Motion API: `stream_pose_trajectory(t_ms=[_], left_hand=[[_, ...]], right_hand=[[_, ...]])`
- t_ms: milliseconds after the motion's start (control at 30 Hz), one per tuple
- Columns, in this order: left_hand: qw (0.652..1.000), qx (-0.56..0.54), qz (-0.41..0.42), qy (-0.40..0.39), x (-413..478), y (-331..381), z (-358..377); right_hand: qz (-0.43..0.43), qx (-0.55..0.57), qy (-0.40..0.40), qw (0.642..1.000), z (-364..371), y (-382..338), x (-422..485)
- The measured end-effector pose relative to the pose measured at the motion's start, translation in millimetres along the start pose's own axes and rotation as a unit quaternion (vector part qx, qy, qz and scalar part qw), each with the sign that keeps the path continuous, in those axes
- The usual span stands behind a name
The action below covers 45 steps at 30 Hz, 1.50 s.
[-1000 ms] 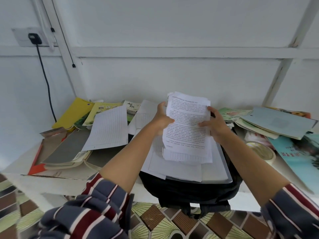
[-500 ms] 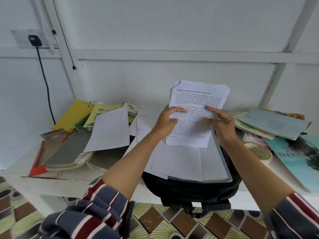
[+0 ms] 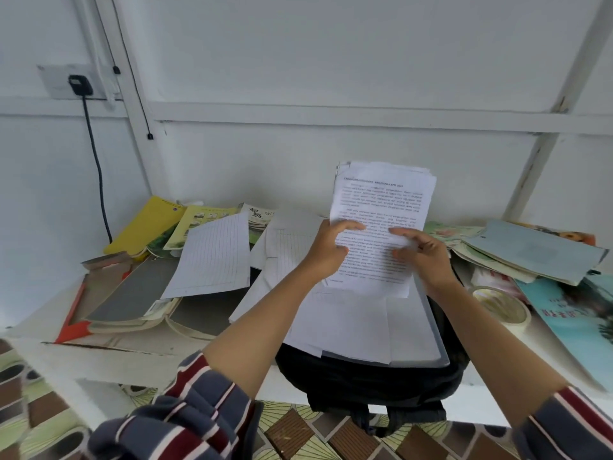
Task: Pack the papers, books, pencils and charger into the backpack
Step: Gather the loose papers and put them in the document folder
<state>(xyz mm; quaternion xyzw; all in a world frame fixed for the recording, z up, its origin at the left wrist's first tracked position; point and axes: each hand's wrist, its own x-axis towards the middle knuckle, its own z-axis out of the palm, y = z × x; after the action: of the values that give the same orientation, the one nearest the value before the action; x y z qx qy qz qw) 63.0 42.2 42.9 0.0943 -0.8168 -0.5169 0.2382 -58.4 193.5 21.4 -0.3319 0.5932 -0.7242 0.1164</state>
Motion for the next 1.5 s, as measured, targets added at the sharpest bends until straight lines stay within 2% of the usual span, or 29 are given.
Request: stream_pose_trajectory(t_ms=[133,233,300,433,533,733,933,1133,1300,1500], left_hand=[[0.997,0.034,-0.060,-0.023,19.9,21.6,-25.2],[0.987,0.069,-0.143,-0.013,20.7,11.8,-50.7],[0.977,0.081,-0.196,0.005,14.1,-3.9,-64.2],[0.958,0.132,-0.254,0.002,4.0,-35.3,-74.0],[0.943,0.191,-0.271,-0.008,4.8,-54.0,-71.2],[0.927,0.241,-0.287,0.002,6.2,-73.0,-64.1],[0.925,0.255,-0.279,0.039,10.6,-75.8,-64.5],[0.926,0.292,-0.221,0.091,9.9,-56.2,-64.2],[0.971,0.137,-0.155,0.124,4.8,-30.8,-68.9],[0.982,0.020,-0.165,0.093,2.6,-1.7,-63.8]], right_hand=[[0.068,0.001,0.000,0.998,10.3,-20.0,24.2],[0.172,-0.067,-0.054,0.981,33.2,-16.6,37.6],[0.210,-0.102,-0.104,0.967,52.1,-4.8,41.8],[0.222,-0.175,-0.141,0.949,81.5,21.8,43.7],[0.220,-0.229,-0.151,0.936,92.0,38.4,43.6],[0.235,-0.306,-0.145,0.911,102.7,50.3,45.7],[0.270,-0.212,-0.114,0.932,106.0,41.7,46.1],[0.289,-0.042,-0.075,0.953,102.3,32.1,44.1],[0.304,0.056,-0.082,0.948,94.8,13.5,45.5],[0.272,0.012,-0.083,0.959,72.7,-14.0,38.9]])
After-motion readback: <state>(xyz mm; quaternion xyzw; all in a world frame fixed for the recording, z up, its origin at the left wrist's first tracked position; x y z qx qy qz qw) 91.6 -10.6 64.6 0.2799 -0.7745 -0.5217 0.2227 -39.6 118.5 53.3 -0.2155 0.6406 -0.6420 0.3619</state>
